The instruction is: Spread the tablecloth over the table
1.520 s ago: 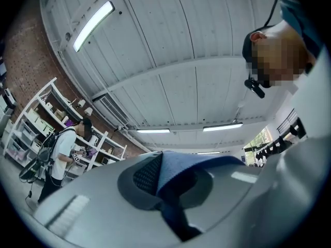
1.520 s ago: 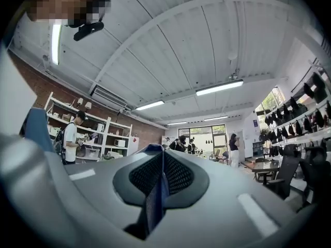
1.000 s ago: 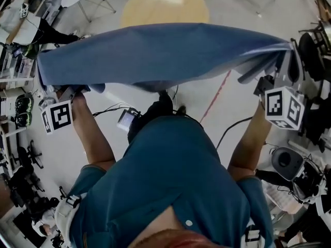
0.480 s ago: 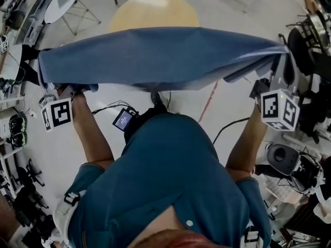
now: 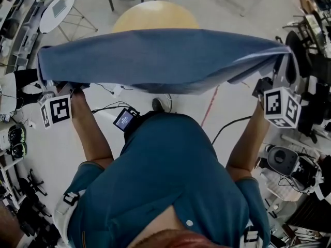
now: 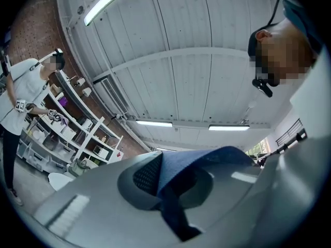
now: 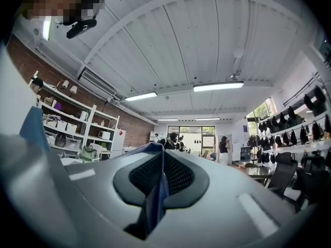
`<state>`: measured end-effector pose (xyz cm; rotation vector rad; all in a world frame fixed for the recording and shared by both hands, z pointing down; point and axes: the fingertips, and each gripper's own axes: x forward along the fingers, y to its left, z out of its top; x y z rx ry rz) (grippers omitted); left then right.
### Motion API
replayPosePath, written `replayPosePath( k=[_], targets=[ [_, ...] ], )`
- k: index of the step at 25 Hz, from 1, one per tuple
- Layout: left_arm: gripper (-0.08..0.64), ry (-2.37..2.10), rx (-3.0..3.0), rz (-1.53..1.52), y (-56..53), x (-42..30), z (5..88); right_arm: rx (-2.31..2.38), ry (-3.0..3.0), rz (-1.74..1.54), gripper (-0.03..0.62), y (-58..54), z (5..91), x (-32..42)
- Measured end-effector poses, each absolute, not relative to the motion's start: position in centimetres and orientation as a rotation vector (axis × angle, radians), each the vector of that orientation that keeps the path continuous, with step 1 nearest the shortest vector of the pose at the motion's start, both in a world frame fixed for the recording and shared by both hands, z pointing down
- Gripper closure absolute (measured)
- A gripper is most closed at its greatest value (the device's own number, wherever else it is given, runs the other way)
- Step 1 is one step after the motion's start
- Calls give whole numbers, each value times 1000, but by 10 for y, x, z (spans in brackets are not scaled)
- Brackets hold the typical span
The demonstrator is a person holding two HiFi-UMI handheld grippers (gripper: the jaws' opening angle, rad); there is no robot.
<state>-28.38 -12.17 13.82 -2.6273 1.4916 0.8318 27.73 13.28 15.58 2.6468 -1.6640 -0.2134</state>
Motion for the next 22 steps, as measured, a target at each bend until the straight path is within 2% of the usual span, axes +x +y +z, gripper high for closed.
replayPosePath(
  k=[14,22],
  targets=[
    [561,1657,-2583,757,-232,-298,168,2522,-1754,-56,575,-9,177,316],
    [561,1910,-2489,558,-313,-287,215,2480,-1842,130,575,-113,229,387]
  ],
)
